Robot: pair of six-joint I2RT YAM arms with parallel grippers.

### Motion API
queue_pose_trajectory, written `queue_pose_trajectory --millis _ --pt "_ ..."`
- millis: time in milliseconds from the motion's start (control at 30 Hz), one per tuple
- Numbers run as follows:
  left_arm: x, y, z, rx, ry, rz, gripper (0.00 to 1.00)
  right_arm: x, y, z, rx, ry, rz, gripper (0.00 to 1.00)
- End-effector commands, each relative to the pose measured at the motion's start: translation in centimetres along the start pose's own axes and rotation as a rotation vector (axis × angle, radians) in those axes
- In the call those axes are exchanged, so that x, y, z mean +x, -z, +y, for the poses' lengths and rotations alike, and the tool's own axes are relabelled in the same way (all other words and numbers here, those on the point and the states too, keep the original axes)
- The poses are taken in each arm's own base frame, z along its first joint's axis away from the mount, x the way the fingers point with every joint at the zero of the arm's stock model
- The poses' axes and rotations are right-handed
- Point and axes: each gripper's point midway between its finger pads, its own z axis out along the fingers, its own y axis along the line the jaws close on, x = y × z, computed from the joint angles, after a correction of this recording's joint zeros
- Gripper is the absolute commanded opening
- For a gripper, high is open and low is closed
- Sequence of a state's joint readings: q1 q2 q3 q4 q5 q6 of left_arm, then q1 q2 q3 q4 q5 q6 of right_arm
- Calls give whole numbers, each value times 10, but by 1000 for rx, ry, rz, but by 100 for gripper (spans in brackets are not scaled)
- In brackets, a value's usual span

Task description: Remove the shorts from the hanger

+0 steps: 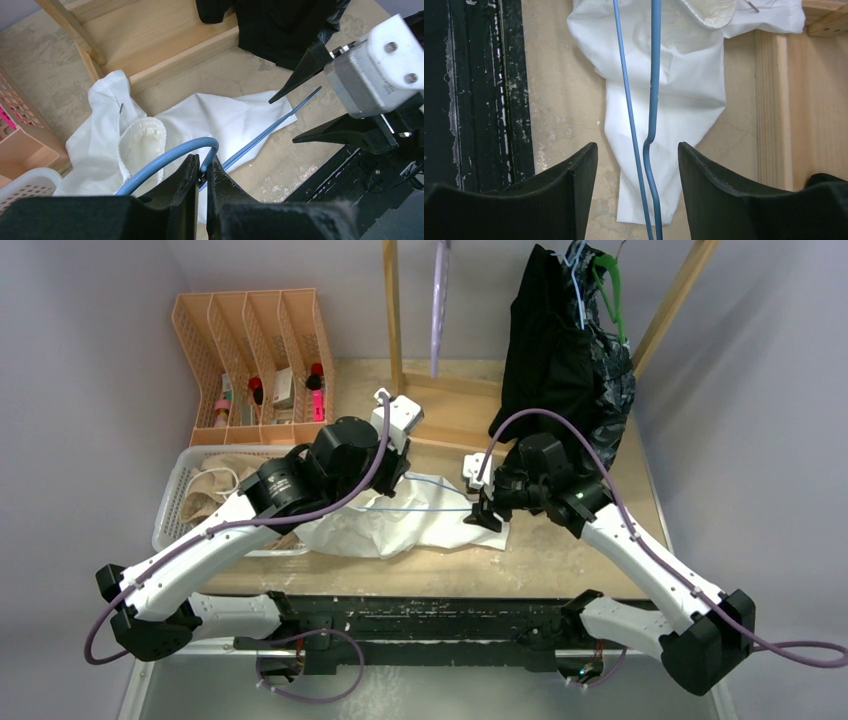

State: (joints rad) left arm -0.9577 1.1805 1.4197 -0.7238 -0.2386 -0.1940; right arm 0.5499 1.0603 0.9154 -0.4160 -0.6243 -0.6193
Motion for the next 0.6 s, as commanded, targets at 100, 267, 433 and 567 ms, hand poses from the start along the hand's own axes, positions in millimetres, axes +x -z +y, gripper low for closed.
queue_pose_trajectory --millis 100,267,433,567 --pt "-36 21 0 17 15 -125 0 -1 -13 6 -58 13 -3 57" --pt "-36 24 3 10 19 -131 0 -3 -15 -5 -9 21 2 33" --pt "-36 25 16 -65 47 -159 0 -13 -9 -2 -12 18 -25 0" --pt "-32 30 38 -187 108 -185 30 -22 -1 8 -18 -106 -53 0"
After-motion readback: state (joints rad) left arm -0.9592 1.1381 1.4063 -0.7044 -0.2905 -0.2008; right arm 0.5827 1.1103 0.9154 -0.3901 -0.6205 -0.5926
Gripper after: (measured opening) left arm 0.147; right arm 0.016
